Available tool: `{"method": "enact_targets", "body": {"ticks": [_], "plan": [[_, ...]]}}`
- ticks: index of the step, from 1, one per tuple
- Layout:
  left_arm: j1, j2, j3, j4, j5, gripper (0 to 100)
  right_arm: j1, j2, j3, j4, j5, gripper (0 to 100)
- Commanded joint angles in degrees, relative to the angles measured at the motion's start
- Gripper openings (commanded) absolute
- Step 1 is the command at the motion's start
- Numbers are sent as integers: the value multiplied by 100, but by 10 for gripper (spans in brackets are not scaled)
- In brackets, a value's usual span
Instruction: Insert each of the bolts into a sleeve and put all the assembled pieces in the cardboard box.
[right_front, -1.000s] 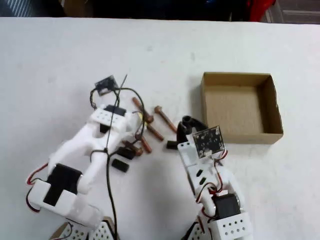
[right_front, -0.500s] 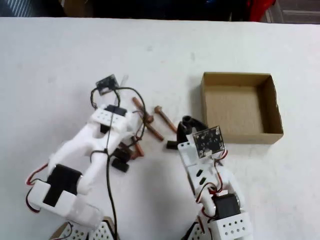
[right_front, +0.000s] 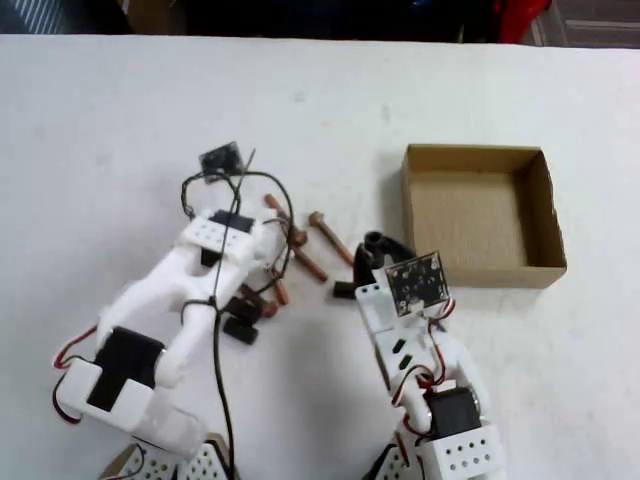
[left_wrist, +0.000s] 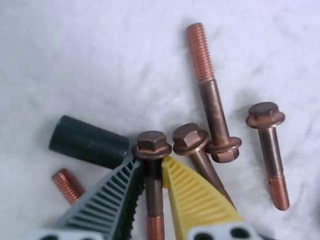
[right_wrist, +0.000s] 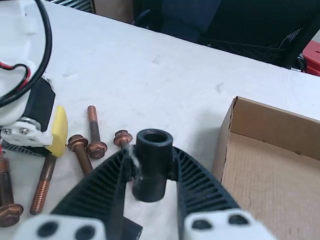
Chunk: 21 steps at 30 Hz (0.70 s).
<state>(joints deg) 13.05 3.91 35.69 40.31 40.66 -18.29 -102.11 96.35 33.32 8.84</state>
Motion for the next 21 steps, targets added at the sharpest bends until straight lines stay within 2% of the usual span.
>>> {"method": "enact_targets", "body": {"ticks": [1,4,7,15,21], "plan": [[40,-22,-44,-202,-1301,75,75,-101,53,57,0,17],[40,-31,-44,-176,-2189,75,57,-101,53,154,0,17],[40,-66,-44,-176,-2576,72,48,-101,53,163,0,17],[224,-180,-88,-167,-2611,72,48,-101,53,163,0,17],[541,-1253,-79,176,-2655,72,48,-101,53,163,0,17]]}}
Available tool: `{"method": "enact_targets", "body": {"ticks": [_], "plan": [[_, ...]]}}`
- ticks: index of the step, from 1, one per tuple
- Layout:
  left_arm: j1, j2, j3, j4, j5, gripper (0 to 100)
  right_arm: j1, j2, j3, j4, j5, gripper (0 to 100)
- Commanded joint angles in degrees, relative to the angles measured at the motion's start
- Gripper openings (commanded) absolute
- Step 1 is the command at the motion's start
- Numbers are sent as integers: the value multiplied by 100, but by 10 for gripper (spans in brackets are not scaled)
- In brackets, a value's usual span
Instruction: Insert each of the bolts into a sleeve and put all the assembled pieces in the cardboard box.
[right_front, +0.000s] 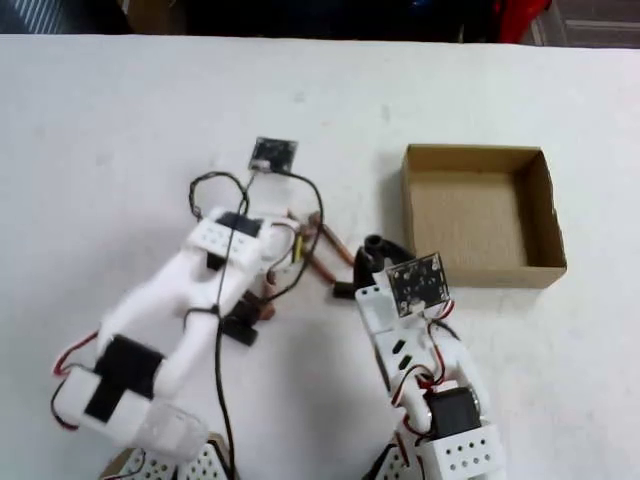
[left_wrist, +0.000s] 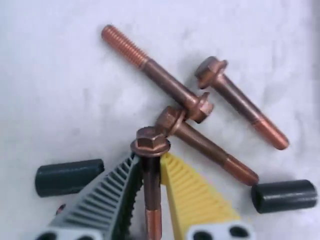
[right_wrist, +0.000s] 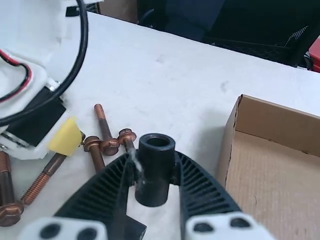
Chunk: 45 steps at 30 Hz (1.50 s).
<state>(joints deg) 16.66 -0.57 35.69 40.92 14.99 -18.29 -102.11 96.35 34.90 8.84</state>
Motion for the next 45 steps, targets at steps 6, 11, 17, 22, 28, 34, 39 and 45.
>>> {"method": "enact_targets", "body": {"ticks": [6,11,17,22,28,34,39,45], "plan": [[136,-1815,-53,501,-1029,72,48,-101,53,13,0,17],[66,-2211,-44,730,-1301,72,31,-101,53,-31,-35,17],[-57,-2580,-44,721,-1275,66,-602,-101,53,-40,-44,17],[-31,-3134,-35,712,-1266,20,-1165,-101,53,-224,-44,17],[-48,-3960,642,281,-1319,20,-1244,-101,53,-725,-44,17],[-31,-5147,1829,-1187,-1319,20,-1587,-101,53,-857,-44,17],[-57,-5974,2303,-1653,-1284,20,-1868,-101,53,-1095,-44,17],[-4,-6738,2330,-1662,-1257,20,-1886,-92,53,-1332,-114,17]]}}
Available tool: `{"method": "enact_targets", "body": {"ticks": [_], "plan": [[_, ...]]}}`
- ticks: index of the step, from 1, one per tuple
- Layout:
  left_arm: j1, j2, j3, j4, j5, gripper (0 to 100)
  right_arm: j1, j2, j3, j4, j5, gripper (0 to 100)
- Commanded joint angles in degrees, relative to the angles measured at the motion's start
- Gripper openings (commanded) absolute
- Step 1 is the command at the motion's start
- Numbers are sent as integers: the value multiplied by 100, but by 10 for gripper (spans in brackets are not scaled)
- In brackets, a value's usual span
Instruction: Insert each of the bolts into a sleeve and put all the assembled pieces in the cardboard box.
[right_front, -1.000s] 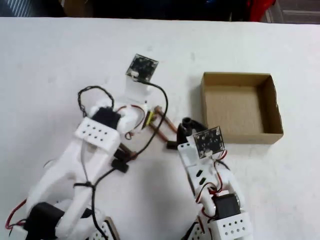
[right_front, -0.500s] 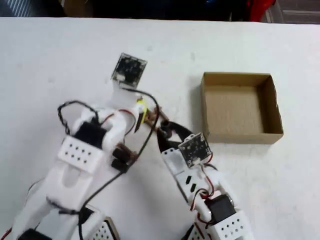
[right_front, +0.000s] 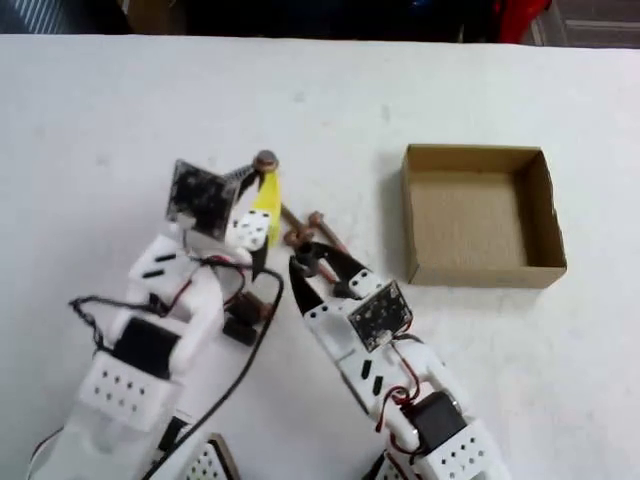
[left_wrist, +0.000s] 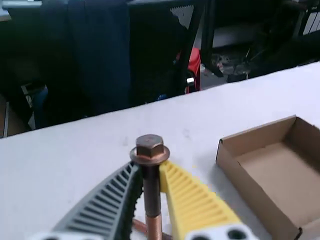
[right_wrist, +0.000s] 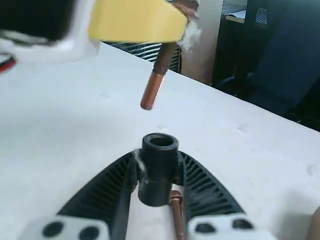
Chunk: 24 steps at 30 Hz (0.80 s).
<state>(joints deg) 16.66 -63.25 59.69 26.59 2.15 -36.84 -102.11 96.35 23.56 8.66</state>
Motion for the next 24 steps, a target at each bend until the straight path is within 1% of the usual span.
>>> {"method": "enact_targets", "body": {"ticks": [1,2,4,6,7,11,14,24], "plan": [[-4,-593,-62,-229,26,20,-22,-92,53,-180,-237,17],[-4,-716,-53,-202,105,20,-22,-92,53,-171,-387,17],[-4,-989,-18,-176,571,20,-13,-92,53,-163,-554,17],[4,-1270,97,-193,1029,20,-13,-92,53,-163,-580,17],[57,-1385,185,-193,1143,20,-13,-92,53,-154,-589,17],[558,-1842,642,-237,1152,20,-31,-92,53,-154,-589,17],[769,-2105,800,-237,1152,20,-31,-92,53,-154,-580,17],[840,-2264,818,-220,1178,20,-31,-92,53,-207,-545,17]]}}
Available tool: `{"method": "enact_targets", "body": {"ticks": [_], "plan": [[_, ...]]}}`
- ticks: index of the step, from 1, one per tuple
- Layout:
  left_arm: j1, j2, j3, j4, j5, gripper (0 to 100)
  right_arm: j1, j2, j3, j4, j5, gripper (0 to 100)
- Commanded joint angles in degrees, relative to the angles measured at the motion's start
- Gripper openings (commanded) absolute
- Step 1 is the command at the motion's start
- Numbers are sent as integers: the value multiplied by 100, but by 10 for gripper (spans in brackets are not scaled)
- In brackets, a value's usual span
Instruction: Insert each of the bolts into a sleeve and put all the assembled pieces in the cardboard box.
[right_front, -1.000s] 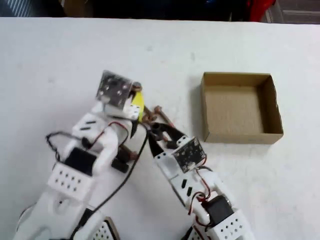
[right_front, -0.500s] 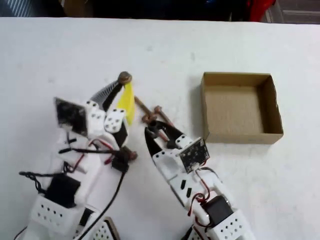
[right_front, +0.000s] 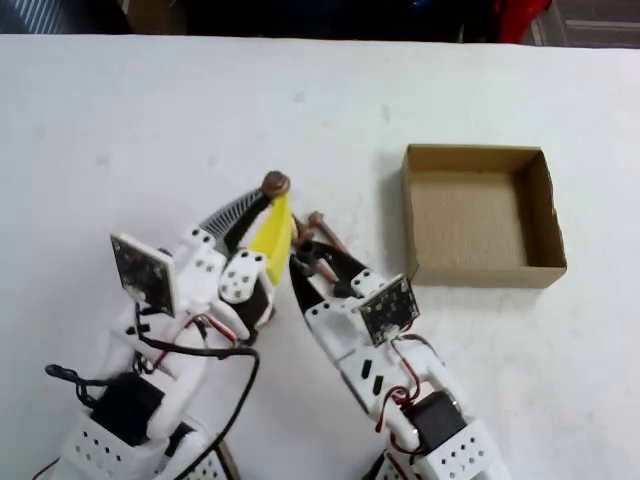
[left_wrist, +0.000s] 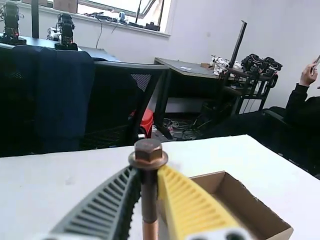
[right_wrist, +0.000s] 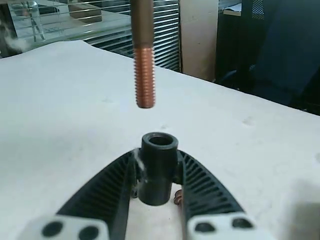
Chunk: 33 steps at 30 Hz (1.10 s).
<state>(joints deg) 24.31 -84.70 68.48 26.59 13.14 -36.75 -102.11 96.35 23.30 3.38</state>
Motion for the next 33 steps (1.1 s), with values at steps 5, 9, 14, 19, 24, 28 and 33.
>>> {"method": "enact_targets", "body": {"ticks": [5,9,14,19,24,28,33], "plan": [[75,-119,-53,-229,88,20,-84,-101,53,-338,-9,17],[75,-119,-53,-220,88,20,-242,-101,53,-409,9,17],[75,-127,-53,-202,97,20,-330,-101,53,-418,396,17],[84,-136,-53,-185,97,20,-303,-101,53,-418,343,17],[295,-136,-53,105,97,20,-303,-101,53,-400,343,17],[347,-136,-53,158,97,20,-312,-101,53,-391,343,17],[347,-145,-62,167,97,20,-295,-101,53,-391,343,17]]}}
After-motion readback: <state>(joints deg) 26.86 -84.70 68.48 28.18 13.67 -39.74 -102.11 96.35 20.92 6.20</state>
